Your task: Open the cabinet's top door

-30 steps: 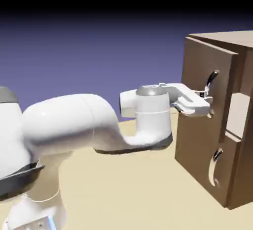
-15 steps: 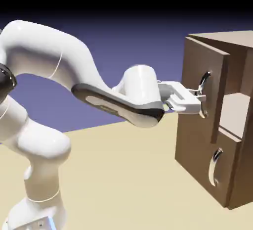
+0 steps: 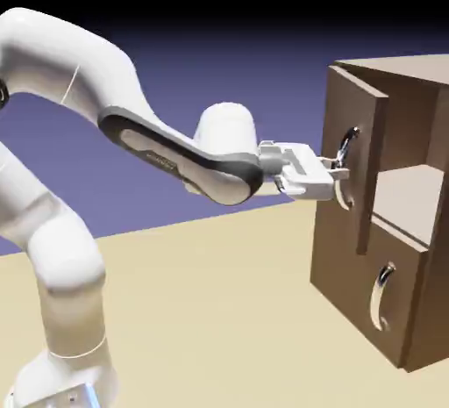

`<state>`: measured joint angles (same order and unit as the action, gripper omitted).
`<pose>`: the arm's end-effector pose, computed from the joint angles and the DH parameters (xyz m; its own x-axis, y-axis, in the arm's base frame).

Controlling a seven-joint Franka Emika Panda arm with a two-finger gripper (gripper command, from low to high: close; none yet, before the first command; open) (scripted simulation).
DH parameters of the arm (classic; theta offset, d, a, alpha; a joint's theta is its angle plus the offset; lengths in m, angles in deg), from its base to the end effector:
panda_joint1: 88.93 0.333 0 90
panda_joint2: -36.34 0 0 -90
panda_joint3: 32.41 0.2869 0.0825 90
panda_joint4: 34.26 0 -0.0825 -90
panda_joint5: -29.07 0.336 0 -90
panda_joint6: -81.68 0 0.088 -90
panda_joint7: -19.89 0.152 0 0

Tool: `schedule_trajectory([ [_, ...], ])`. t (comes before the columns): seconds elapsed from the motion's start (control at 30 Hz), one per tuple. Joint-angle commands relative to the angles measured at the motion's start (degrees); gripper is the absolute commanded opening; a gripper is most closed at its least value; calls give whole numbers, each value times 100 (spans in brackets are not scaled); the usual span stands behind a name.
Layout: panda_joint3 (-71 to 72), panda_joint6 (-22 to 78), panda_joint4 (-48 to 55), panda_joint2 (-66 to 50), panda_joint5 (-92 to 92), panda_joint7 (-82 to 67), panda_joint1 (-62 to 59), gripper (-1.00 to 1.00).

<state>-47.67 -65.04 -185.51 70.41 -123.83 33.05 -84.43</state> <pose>0.3989 -0.0808 0.4557 0.2748 0.6525 -0.7062 0.2748 0.6506 0.7080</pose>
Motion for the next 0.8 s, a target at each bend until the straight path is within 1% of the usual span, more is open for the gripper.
schedule_trajectory([
  [0.0, 125, 64, -97, 91, 236, -156, -71, -100],
  [0.2, 870, 526, -634, 612, 1730, -1030, -370, -100],
  [0.43, 1735, 1239, -1094, 1115, 3474, -1879, -417, -100],
  [0.77, 3114, 2777, -1257, 1333, 5965, -2700, -49, -100],
])
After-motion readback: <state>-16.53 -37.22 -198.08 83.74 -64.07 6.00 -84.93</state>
